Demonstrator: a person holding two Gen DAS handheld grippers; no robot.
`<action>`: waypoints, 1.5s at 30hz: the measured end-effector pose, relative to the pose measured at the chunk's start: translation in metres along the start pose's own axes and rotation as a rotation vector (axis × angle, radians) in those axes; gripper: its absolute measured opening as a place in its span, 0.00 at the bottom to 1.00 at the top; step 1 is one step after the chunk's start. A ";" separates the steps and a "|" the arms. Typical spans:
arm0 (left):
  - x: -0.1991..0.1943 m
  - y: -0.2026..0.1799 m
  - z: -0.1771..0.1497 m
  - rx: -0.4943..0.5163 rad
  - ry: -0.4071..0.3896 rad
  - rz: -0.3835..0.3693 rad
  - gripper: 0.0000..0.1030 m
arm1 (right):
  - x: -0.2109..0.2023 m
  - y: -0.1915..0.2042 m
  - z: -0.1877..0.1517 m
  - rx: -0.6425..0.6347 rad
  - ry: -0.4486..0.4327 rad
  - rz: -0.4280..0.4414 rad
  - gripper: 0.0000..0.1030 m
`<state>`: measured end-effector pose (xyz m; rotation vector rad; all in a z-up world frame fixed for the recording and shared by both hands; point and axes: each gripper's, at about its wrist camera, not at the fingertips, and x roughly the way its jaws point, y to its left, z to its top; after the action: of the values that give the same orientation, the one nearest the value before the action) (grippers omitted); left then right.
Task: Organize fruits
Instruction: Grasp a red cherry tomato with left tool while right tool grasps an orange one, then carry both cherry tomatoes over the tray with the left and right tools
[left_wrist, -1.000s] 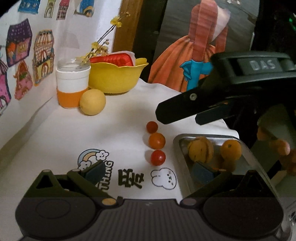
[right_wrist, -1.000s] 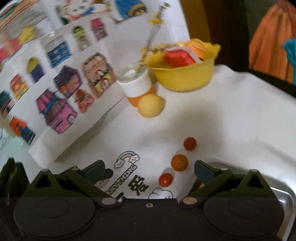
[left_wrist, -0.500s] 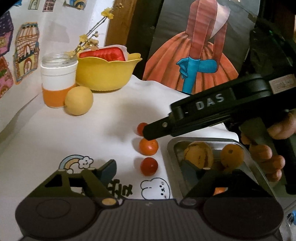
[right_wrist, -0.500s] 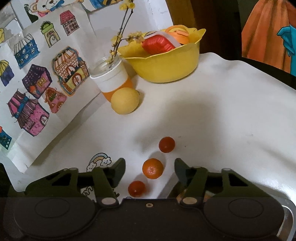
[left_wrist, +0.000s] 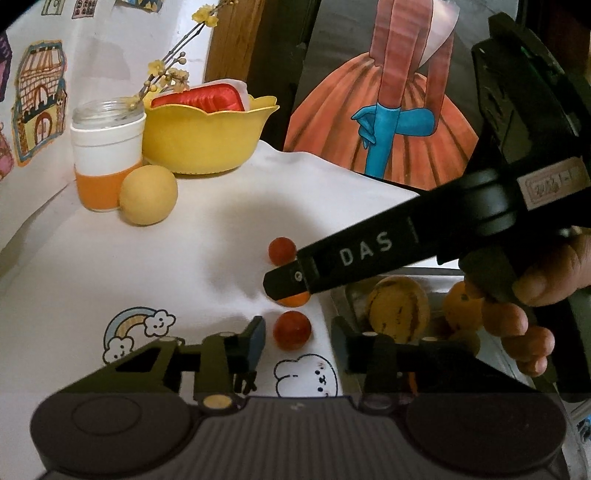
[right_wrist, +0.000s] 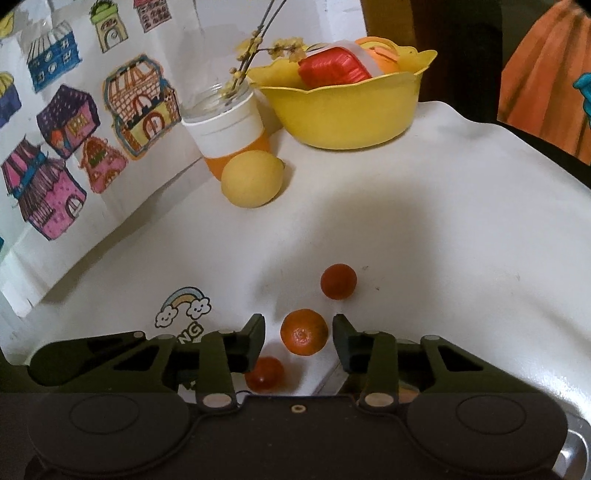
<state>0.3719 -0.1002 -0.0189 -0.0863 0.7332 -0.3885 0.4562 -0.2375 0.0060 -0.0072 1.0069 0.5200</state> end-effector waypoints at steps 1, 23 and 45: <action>0.000 0.000 0.000 -0.001 0.002 0.002 0.36 | 0.001 0.001 0.000 -0.009 -0.002 -0.008 0.39; -0.025 0.002 -0.006 -0.027 -0.001 0.035 0.21 | -0.022 0.014 -0.008 -0.026 -0.038 0.004 0.30; -0.090 -0.038 -0.020 0.003 -0.077 0.008 0.21 | -0.130 0.016 -0.057 -0.011 -0.200 -0.008 0.30</action>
<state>0.2858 -0.1002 0.0309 -0.0955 0.6567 -0.3764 0.3489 -0.2912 0.0837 0.0307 0.8084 0.5084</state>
